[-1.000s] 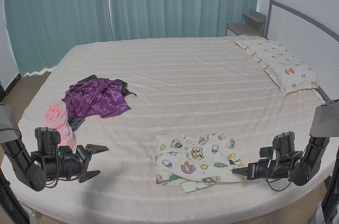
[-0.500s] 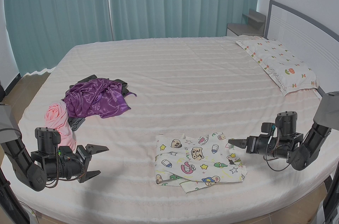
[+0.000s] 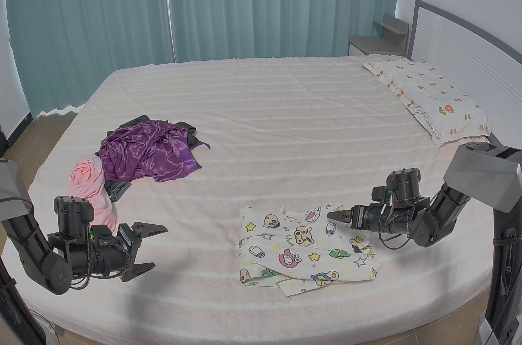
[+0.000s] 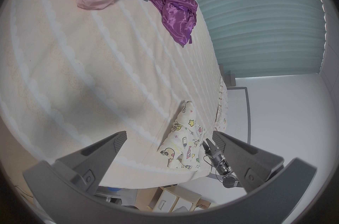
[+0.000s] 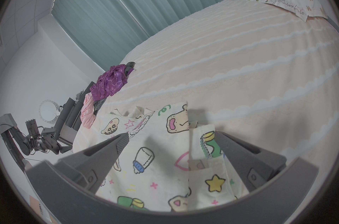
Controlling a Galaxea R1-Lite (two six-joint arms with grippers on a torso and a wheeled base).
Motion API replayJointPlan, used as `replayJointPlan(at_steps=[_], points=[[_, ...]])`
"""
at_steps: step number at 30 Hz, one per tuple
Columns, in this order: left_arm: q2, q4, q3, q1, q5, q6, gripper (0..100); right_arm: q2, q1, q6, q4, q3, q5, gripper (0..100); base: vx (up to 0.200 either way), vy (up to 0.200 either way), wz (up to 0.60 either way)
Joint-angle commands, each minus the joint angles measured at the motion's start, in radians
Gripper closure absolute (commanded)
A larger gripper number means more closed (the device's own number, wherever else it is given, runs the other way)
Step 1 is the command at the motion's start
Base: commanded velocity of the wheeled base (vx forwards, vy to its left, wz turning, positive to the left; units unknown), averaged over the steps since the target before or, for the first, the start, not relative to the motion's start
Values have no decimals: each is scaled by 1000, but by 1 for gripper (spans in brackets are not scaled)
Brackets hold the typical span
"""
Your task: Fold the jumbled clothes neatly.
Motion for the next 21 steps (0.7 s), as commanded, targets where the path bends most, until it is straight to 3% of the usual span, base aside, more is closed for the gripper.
replayJointPlan(at_steps=[1, 3, 4, 14, 21], points=[[2, 0, 1, -1, 0, 0, 0, 56, 10, -1, 1, -34, 1, 0, 0, 0, 0], [2, 0, 1, -1, 0, 0, 0, 59, 10, 1, 3, -44, 1, 0, 0, 0, 0], [2, 0, 1, -1, 0, 0, 0, 58, 10, 1, 10, -56, -4, 100, 0, 0, 0], [7, 0, 3, -16, 24, 0, 0, 61, -19, 5, 63, -140, -63, 100, 0, 0, 0], [19, -11, 3, -30, 54, 0, 0, 58, -25, 18, 59, -154, -68, 100, 0, 0, 0]])
